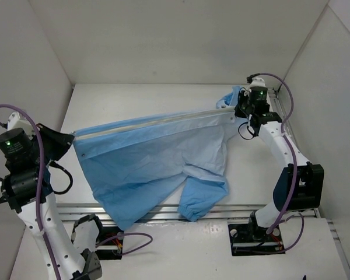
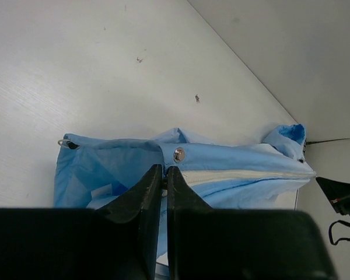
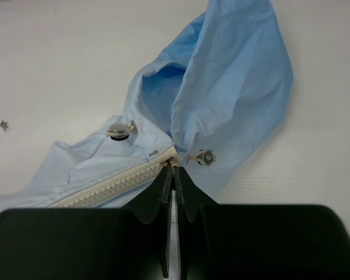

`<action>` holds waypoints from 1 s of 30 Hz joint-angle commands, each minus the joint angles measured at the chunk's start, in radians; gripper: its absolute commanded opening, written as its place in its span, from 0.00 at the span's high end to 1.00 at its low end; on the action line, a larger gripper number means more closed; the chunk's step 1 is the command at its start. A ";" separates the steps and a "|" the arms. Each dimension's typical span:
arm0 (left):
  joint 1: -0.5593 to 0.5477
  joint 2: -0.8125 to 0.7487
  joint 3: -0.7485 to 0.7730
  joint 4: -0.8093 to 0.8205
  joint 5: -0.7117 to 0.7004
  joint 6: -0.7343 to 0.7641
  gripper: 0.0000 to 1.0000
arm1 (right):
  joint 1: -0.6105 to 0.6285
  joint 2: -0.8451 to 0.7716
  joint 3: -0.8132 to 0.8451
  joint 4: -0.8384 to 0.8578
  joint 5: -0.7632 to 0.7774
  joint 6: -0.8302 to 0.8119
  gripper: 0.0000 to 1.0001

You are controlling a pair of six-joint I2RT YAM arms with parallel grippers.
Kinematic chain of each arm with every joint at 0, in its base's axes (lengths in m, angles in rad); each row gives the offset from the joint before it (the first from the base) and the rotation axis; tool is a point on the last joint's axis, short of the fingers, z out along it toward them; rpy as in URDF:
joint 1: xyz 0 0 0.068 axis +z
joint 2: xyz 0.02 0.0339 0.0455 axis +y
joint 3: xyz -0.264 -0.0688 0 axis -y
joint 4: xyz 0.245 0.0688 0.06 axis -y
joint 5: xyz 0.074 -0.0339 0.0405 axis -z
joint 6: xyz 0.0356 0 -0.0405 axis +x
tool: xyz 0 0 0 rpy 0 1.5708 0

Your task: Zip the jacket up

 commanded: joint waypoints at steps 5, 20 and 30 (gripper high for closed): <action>-0.079 0.122 0.059 0.232 0.037 0.067 0.62 | -0.068 -0.132 0.154 0.073 0.269 -0.038 0.77; -0.410 0.093 0.042 0.046 -0.338 0.231 0.00 | -0.060 -0.714 -0.119 -0.039 0.102 -0.017 0.02; -0.486 -0.241 -0.225 -0.003 -0.616 0.240 0.00 | -0.060 -1.135 -0.383 -0.247 0.108 0.015 0.02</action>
